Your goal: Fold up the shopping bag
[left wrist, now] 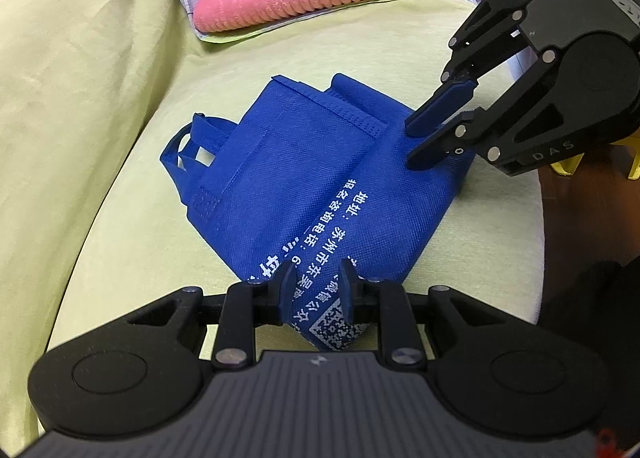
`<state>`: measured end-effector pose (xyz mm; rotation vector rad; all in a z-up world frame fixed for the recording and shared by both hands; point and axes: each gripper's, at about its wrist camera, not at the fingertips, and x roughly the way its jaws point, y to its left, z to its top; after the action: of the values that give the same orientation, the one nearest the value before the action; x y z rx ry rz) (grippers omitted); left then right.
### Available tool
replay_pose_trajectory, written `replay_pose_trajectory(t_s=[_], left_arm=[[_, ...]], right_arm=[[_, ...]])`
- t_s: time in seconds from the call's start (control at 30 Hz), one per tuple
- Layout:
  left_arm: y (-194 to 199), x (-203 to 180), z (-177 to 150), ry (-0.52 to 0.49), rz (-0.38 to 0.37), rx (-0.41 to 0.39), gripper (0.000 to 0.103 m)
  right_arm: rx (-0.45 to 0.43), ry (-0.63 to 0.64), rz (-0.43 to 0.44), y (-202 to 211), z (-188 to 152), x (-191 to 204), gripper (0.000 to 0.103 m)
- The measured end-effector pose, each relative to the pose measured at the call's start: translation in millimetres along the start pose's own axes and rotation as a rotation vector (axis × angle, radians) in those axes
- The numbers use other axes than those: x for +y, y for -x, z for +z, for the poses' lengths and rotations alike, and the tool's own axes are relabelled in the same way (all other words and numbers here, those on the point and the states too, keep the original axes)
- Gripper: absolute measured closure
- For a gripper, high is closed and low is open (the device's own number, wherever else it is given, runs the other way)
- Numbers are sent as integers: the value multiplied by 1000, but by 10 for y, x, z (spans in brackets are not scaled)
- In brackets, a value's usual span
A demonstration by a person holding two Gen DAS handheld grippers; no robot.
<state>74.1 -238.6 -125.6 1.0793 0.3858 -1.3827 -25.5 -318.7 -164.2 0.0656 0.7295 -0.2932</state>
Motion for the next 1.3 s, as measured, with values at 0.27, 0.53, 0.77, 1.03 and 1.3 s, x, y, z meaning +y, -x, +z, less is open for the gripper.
replay_pose_trajectory(t_s=[0.27, 0.53, 0.77, 1.03, 1.3], left_arm=[[5, -12, 5, -7, 7, 8, 77], [3, -49, 21, -19, 23, 18, 77], [59, -116, 7, -56, 71, 5, 73], [134, -354, -210, -249, 129, 23, 64], [201, -596, -437, -446, 186, 45, 64]], right_arm=[[-5, -11, 5, -7, -7, -13, 85], [-5, -16, 5, -8, -9, -11, 85], [-4, -28, 5, -10, -12, -24, 85], [-5, -46, 11, -12, -18, -48, 84], [-5, -53, 13, -8, -16, -56, 84]])
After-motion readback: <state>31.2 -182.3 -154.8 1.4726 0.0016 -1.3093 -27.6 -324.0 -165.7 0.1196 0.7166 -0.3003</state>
